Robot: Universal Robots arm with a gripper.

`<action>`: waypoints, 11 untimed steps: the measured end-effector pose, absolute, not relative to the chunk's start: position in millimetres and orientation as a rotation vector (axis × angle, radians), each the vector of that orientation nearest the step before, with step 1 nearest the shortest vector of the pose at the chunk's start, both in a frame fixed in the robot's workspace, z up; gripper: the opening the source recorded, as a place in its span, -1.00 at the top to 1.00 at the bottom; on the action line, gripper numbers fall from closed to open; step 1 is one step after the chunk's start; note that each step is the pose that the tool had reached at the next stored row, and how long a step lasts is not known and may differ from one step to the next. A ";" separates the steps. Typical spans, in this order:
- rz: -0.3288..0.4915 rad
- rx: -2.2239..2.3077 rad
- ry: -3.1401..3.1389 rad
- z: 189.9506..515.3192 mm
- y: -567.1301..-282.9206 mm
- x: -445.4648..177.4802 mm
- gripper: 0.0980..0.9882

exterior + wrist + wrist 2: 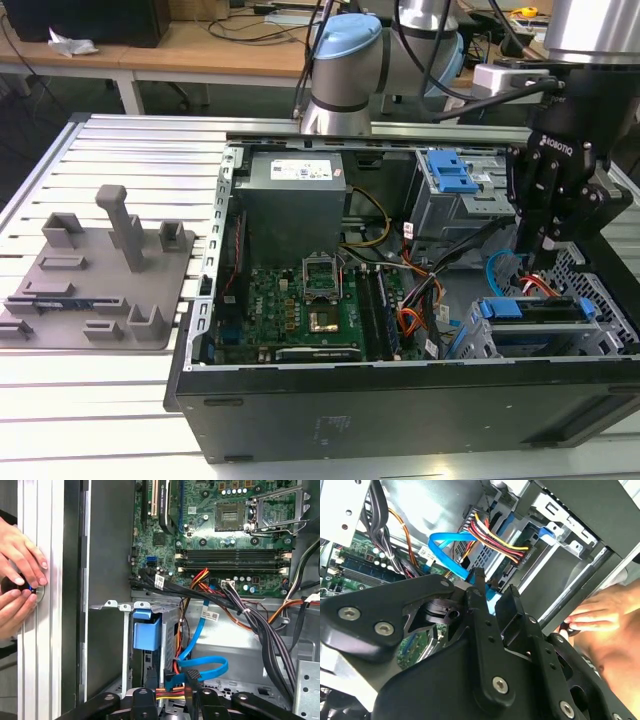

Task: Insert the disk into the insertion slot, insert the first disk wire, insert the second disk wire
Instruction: 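Insert the second disk wire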

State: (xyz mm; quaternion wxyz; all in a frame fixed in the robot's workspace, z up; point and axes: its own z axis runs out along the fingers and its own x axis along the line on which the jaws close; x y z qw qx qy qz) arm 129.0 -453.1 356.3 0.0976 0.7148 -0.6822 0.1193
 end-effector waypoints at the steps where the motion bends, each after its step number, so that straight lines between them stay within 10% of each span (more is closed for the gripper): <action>1: 0.354 2.113 -2.020 356.2 -453.1 129.0 0.41; 11: 0.359 2.107 -2.019 352.3 -453.1 129.0 0.65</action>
